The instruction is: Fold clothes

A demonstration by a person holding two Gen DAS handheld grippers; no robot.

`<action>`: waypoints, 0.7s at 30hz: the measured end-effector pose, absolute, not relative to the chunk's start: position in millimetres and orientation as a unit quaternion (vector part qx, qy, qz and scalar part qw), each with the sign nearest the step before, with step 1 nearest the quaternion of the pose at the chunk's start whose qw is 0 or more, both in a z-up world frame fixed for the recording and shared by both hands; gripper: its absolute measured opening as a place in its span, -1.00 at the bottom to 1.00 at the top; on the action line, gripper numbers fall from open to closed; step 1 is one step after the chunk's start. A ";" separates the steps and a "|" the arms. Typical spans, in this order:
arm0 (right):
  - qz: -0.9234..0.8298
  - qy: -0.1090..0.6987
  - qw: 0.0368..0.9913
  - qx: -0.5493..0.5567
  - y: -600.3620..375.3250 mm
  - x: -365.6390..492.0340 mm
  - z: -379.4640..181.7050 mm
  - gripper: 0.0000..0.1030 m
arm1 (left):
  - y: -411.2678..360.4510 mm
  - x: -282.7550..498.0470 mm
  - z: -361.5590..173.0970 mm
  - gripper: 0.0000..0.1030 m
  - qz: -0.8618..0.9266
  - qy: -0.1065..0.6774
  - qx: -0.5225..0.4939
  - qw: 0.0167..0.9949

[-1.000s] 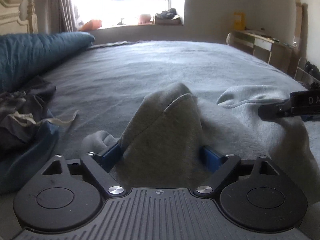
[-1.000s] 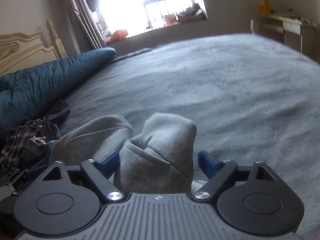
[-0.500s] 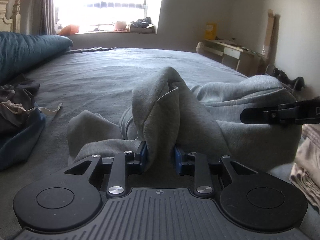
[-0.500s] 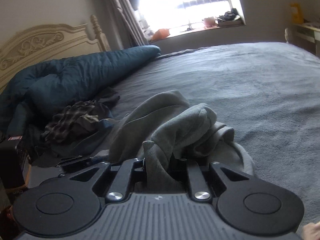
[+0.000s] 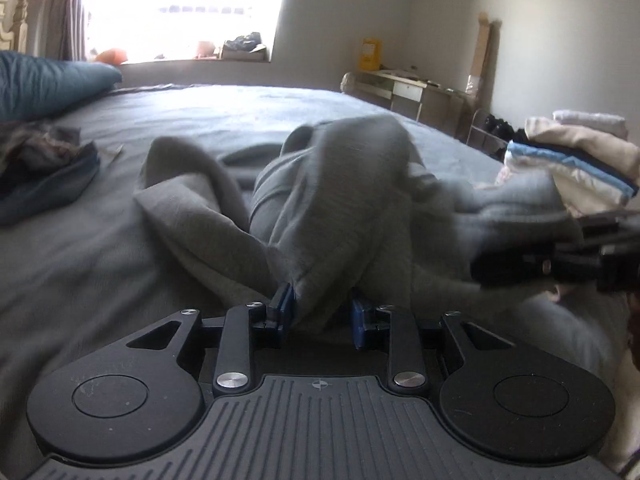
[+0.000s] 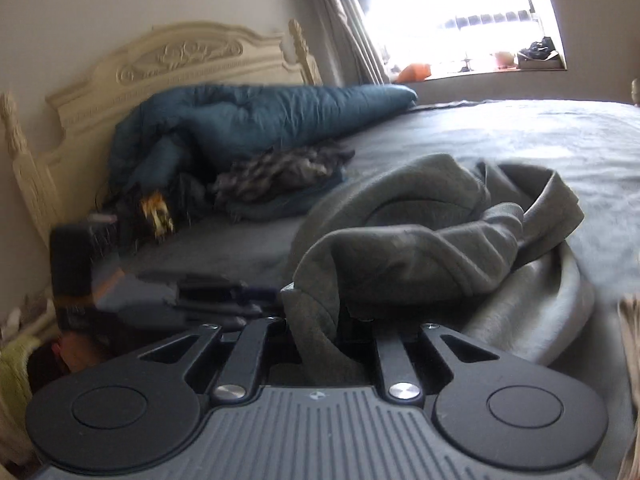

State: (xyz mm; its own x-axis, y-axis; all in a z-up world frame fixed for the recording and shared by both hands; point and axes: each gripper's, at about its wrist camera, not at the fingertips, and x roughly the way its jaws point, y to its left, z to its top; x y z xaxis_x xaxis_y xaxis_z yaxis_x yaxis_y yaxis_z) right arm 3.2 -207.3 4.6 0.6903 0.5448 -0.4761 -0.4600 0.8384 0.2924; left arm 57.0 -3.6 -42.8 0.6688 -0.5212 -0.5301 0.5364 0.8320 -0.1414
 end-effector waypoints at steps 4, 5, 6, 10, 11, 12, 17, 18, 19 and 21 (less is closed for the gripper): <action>0.231 0.310 0.922 0.005 -197.6 -28.1 -25.5 -0.67 | 11.3 40.7 -53.6 -0.32 -0.269 0.311 0.009 0.912; 0.220 0.310 0.925 -0.005 -198.6 -34.6 -26.4 -0.64 | 15.1 37.9 -52.0 -0.25 -0.265 0.315 0.007 0.911; 0.211 0.309 0.927 -0.012 -200.4 -40.8 -26.2 -0.54 | 17.5 33.6 -46.3 -0.16 -0.263 0.308 0.010 0.915; 0.204 0.286 0.936 0.007 -224.2 -67.4 -8.8 -0.08 | 16.1 15.8 -17.7 0.37 -0.263 0.258 0.027 0.929; 0.201 0.274 0.940 0.012 -231.8 -75.3 -4.4 -0.02 | 9.0 16.5 -10.9 0.55 -0.271 0.246 0.035 0.930; 0.194 0.264 0.945 0.019 -238.2 -80.9 0.7 0.07 | 1.8 17.1 -4.1 0.74 -0.278 0.234 0.042 0.931; 0.167 0.233 0.954 0.089 -267.6 -75.2 13.9 0.08 | -65.0 35.1 7.1 0.94 -0.299 0.197 0.120 0.926; 0.158 0.233 0.954 0.103 -271.8 -67.3 13.7 0.08 | -76.9 40.7 4.1 0.92 -0.296 0.202 0.134 0.924; 0.154 0.236 0.952 0.122 -277.9 -58.0 12.1 0.08 | -87.1 48.0 -0.9 0.89 -0.291 0.211 0.143 0.922; 0.146 0.252 0.942 0.168 -291.3 -33.6 3.9 0.05 | -107.1 64.2 -9.9 0.64 -0.279 0.237 0.159 0.917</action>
State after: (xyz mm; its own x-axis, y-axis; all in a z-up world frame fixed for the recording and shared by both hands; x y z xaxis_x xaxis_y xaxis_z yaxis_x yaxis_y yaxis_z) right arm -33.6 -291.3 3.9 0.8303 0.3605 -0.4250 -0.1910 0.9005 0.3907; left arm 64.2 -107.1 -9.9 0.7324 -0.4363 -0.5227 0.5870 0.7936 0.1601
